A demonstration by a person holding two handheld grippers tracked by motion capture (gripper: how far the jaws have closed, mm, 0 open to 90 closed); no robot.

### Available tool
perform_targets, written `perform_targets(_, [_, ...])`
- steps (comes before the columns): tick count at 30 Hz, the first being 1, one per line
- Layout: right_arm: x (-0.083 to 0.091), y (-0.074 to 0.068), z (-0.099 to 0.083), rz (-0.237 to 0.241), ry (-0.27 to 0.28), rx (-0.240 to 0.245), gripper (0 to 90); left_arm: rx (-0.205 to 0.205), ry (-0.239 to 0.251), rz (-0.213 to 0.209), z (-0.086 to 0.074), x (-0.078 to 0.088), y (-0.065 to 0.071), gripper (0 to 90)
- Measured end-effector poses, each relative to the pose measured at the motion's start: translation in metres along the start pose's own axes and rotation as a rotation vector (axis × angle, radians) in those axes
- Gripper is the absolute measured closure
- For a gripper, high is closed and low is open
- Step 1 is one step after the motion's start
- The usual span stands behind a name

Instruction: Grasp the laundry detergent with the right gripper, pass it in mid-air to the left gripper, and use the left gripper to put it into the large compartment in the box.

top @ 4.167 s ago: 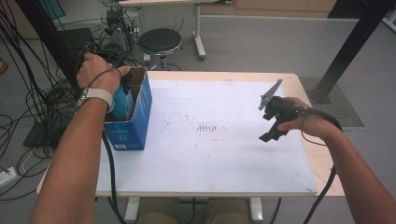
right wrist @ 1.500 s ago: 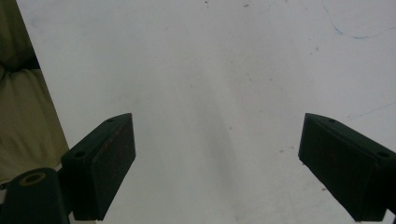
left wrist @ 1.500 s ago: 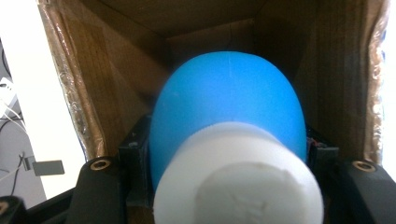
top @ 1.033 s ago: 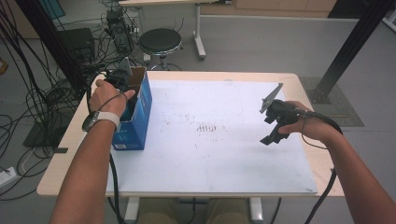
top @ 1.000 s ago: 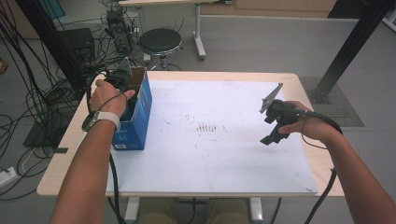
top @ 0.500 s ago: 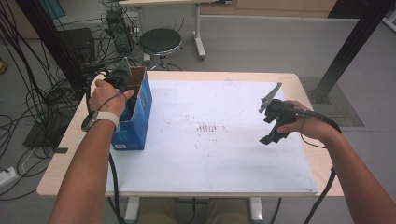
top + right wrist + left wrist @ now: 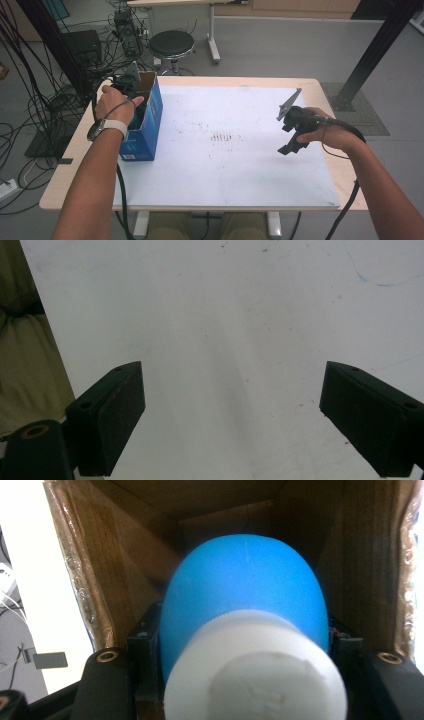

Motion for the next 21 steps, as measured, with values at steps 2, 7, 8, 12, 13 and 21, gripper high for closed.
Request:
perform_targets(2, [0.0002, 0.0005, 0.0, 0.0, 0.002, 0.003, 11.0, 0.0, 0.0, 0.002, 0.0, 0.0, 0.0001, 37.3])
perform_targets(7, [0.0002, 0.0004, 0.0001, -0.001, 0.003, 0.002, 11.0, 0.0, -0.001, 0.004, 0.0001, 0.0, 0.0005, 37.3])
perform_targets(8, [0.0, 0.0003, -0.0001, 0.0, 0.003, 0.002, 11.0, 0.0, -0.001, 0.003, 0.0001, 0.0, 0.0007, 37.2])
perform_targets(12, [-0.0004, 0.0002, -0.0004, 0.0, 0.004, 0.001, 11.0, 0.0, 0.001, 0.003, -0.0002, 0.0, 0.0006, 37.2])
perform_targets(13, [-0.0005, 0.0003, -0.0005, 0.0, 0.004, 0.001, 11.0, -0.002, 0.0, 0.003, -0.0003, 0.0001, 0.0004, 37.3])
perform_targets(21, [0.0, 0.0002, 0.0, -0.001, 0.003, 0.004, 11.0, 0.001, 0.002, 0.002, -0.001, 0.0004, 0.0003, 37.2])
Point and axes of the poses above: each handheld gripper's, and its own axes: x roughly backward along the jaws, z roughly out of its top, y roughly to its right, the point moved 6 cm from there along -x, roughly forward along the jaws, and after that the axes turned 14 degrees about y, right-handed, at the moved point
